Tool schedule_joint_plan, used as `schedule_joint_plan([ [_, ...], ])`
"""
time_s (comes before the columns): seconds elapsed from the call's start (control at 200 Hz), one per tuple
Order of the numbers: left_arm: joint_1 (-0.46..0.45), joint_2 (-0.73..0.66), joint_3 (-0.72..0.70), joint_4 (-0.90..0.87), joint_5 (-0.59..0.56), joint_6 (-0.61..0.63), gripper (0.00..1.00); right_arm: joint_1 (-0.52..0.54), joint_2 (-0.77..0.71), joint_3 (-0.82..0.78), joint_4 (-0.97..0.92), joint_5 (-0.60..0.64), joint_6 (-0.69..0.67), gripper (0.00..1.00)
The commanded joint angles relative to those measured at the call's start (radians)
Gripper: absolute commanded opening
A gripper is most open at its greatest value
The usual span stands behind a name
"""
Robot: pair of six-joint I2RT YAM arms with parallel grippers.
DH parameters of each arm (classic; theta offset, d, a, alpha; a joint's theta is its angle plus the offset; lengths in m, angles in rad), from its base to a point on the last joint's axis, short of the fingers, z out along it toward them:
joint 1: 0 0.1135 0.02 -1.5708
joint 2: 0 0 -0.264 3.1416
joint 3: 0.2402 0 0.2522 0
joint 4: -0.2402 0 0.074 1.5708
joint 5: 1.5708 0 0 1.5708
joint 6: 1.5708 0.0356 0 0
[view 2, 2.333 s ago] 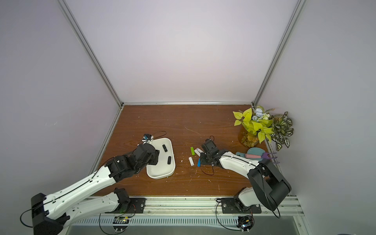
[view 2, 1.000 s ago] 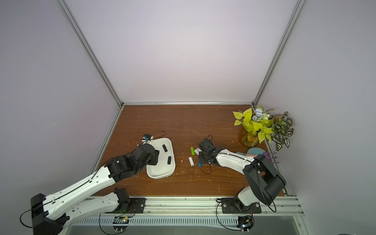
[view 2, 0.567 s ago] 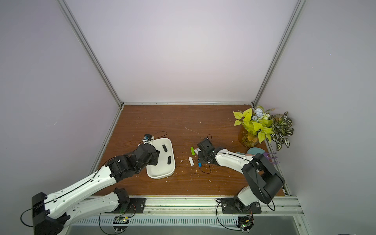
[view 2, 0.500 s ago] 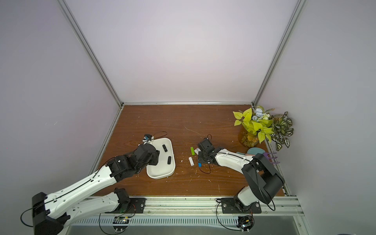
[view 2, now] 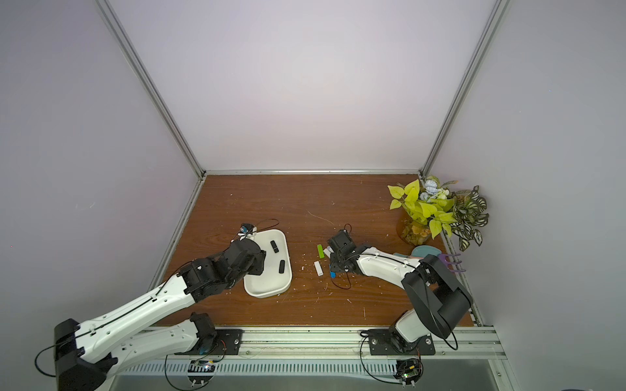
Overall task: Put the usb flash drive into the storage box
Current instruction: Pick up the USB flash from the center of the board, then place the USB flash in the storage box.
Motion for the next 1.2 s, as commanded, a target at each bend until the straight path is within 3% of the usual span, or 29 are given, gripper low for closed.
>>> schedule_joint_plan([
  [0.0,0.011,0.003,-0.011,-0.023,-0.004,0.02,0.52,0.015,0.04,0.04,-0.101,0.023,-0.033,0.33],
  [0.335,0.01,0.014,-0.011,-0.023,-0.001,0.021,0.52,0.046,0.093,0.069,-0.138,0.063,-0.042,0.2],
  [0.47,0.01,0.016,-0.01,-0.024,-0.008,0.02,0.52,0.046,0.05,0.076,-0.121,0.074,-0.041,0.15],
  [0.701,0.009,-0.037,-0.009,-0.033,-0.053,0.007,0.52,0.052,-0.121,0.212,-0.222,-0.003,-0.1,0.14],
  [0.836,0.009,-0.076,-0.003,-0.037,-0.089,0.005,0.52,0.08,-0.18,0.25,-0.158,-0.128,-0.055,0.11],
  [0.956,0.011,-0.089,0.021,-0.058,-0.139,0.015,0.53,0.157,-0.11,0.337,-0.089,-0.178,-0.023,0.1],
  [1.191,0.01,-0.153,0.022,-0.098,-0.209,0.004,0.53,0.306,0.173,0.608,-0.084,-0.124,-0.004,0.11],
])
